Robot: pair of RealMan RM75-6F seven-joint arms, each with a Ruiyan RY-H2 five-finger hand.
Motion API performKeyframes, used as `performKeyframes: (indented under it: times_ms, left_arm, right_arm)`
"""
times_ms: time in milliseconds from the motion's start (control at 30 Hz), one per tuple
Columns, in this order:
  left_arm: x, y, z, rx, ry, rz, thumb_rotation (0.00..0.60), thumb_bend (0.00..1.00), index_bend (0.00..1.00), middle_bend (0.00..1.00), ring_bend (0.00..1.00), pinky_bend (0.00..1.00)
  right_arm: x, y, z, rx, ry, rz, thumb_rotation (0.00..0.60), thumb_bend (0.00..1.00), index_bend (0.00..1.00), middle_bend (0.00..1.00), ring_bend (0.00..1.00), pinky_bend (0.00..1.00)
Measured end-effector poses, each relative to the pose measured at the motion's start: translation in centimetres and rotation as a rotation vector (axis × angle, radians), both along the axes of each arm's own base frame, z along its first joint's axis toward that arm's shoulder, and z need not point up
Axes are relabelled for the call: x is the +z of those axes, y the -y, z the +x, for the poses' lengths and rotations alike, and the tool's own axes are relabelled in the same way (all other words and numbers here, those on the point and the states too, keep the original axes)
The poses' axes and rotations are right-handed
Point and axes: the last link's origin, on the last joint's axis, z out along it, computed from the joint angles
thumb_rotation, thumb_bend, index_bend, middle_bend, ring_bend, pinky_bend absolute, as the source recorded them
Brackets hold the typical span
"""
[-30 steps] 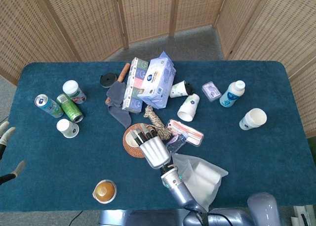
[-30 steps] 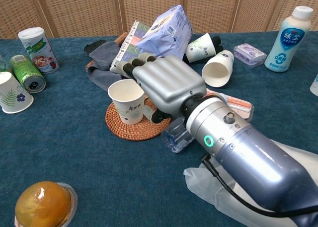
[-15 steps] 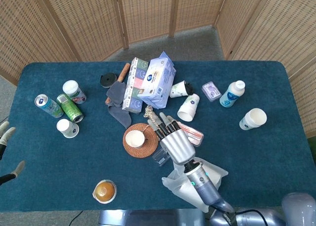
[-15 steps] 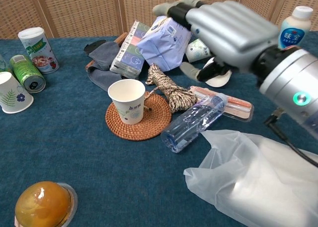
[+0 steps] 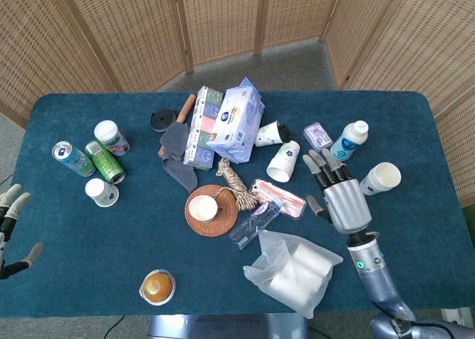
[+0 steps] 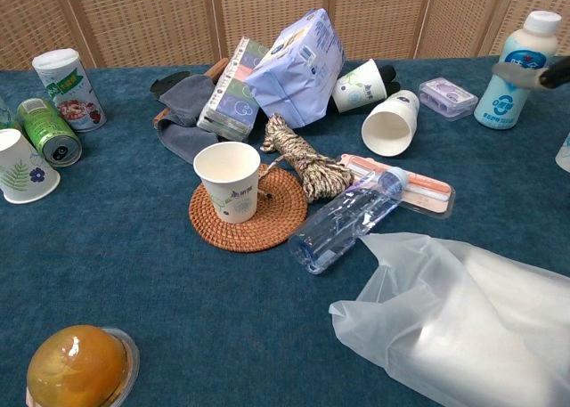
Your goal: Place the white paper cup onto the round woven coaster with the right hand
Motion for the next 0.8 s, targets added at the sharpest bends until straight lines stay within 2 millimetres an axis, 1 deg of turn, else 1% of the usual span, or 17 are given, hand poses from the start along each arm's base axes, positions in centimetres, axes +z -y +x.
performKeyframes:
  times_ms: [167, 233, 300, 367, 467, 667, 800]
  left_arm:
    - [-0.3, 0.0, 0.0, 0.001, -0.008, -0.010, 0.600, 0.35, 0.00, 0.00, 0.00, 0.00]
    - [-0.4, 0.0, 0.0, 0.002, -0.006, -0.012, 0.600, 0.35, 0.00, 0.00, 0.00, 0.00]
    - [-0.4, 0.0, 0.0, 0.003, -0.003, -0.010, 0.600, 0.35, 0.00, 0.00, 0.00, 0.00]
    - [-0.5, 0.0, 0.0, 0.004, -0.011, -0.012, 0.600, 0.35, 0.00, 0.00, 0.00, 0.00]
    - [-0.8, -0.1, -0.1, 0.007, -0.022, -0.026, 0.600, 0.35, 0.00, 0.00, 0.00, 0.00]
    - [-1.3, -0.1, -0.1, 0.003, -0.041, -0.033, 0.600, 0.35, 0.00, 0.00, 0.00, 0.00]
    - [-1.4, -0.1, 0.0, 0.000, -0.048, -0.031, 0.600, 0.35, 0.00, 0.00, 0.00, 0.00]
  right_arm:
    - [2.4, -0.5, -3.7, -0.056, 0.027, 0.022, 0.600, 0.34, 0.00, 0.00, 0.00, 0.24]
    - [3.2, -1.1, -5.1, -0.080, 0.031, 0.036, 0.600, 0.34, 0.00, 0.01, 0.02, 0.28]
    - [3.8, -2.2, -6.7, -0.111, 0.036, 0.060, 0.600, 0.34, 0.00, 0.03, 0.03, 0.32]
    - [4.3, -3.5, -8.2, -0.149, 0.031, 0.077, 0.600, 0.34, 0.01, 0.03, 0.03, 0.32]
    - [5.0, -5.3, -9.9, -0.200, 0.011, 0.077, 0.600, 0.33, 0.02, 0.02, 0.02, 0.32]
    - [5.8, -7.4, -11.1, -0.277, 0.020, 0.041, 0.600, 0.33, 0.02, 0.01, 0.00, 0.30]
    - [6.2, -8.1, -11.7, -0.298, 0.010, 0.021, 0.600, 0.33, 0.03, 0.01, 0.00, 0.28]
